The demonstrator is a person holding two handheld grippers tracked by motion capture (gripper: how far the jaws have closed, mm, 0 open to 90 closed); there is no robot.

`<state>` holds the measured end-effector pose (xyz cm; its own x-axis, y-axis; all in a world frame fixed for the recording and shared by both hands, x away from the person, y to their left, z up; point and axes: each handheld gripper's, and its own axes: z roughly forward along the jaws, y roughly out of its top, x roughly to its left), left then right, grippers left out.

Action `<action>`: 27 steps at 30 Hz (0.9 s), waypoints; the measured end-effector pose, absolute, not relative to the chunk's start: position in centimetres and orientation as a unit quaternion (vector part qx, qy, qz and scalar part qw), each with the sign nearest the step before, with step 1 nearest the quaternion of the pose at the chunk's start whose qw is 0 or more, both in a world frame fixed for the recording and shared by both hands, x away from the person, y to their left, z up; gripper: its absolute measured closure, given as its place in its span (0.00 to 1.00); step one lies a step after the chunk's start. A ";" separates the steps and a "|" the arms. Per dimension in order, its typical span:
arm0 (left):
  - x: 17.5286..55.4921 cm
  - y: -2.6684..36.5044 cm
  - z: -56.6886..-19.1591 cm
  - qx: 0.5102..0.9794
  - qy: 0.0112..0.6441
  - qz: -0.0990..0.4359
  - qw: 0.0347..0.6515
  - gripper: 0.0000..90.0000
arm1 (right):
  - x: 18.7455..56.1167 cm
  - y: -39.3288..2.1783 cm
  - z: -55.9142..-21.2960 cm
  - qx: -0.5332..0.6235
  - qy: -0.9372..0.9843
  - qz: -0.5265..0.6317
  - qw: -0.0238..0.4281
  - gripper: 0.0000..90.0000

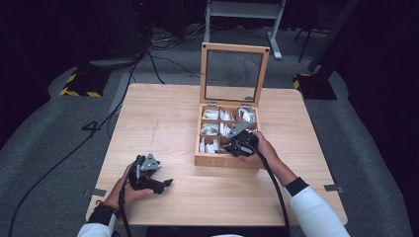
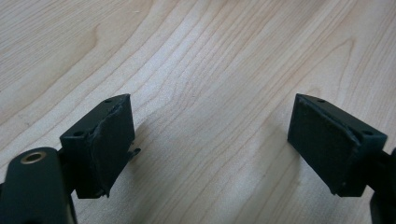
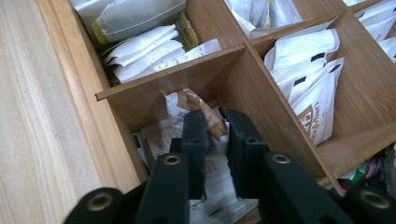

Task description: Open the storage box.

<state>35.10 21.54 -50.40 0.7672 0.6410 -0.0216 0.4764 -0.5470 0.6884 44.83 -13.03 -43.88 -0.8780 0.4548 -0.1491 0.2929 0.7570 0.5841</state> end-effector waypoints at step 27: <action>35.1 21.5 -50.4 0.872 0.320 0.117 0.352 0.17 | 43.2 -15.7 -40.9 0.192 0.891 0.383 0.153 0.97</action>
<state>35.10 21.54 -50.40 0.7672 0.6410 -0.0210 0.4761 -0.5473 0.6884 43.20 -15.69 -40.91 -0.8793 0.4596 -0.1250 0.2258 0.6333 0.7403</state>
